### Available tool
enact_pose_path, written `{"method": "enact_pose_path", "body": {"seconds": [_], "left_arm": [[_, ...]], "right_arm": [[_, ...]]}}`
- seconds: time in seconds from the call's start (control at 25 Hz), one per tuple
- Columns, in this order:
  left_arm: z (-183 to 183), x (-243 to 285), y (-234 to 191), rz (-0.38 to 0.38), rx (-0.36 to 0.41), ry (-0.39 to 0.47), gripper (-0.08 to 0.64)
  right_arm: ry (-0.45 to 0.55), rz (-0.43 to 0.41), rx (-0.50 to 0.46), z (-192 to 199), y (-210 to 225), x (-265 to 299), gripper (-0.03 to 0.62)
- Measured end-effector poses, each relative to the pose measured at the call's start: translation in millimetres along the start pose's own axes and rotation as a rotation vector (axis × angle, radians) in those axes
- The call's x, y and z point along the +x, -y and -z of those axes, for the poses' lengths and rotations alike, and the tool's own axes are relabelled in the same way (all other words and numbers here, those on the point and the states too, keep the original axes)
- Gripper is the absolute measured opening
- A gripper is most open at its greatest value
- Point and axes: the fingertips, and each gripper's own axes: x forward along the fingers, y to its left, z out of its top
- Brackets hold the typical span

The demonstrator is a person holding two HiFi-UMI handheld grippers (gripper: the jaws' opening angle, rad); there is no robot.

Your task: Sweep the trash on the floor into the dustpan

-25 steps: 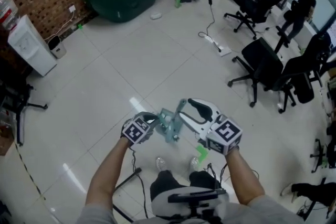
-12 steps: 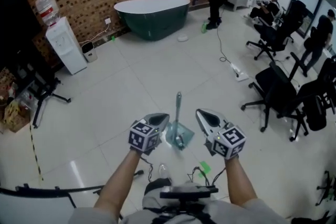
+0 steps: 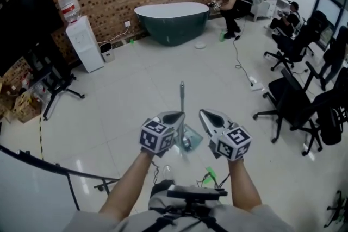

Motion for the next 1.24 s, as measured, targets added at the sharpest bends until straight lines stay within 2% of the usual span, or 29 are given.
{"method": "enact_pose_path", "body": {"seconds": [0.28,0.6,1.24], "left_arm": [[-10,-14,21,-0.013,0.008,0.031,0.009],[-12,-25,27,-0.028,0.005,0.049,0.009],[-10,-31,36,-0.038,0.001,0.073,0.009]], "right_arm": [[0.01,-0.009,-0.019,-5,-13,-13,0.0],[0.036,-0.044,-0.014,-11,-21,-18,0.0],[0.046,-0.046,-0.017,-11,-24,-26,0.0]]}}
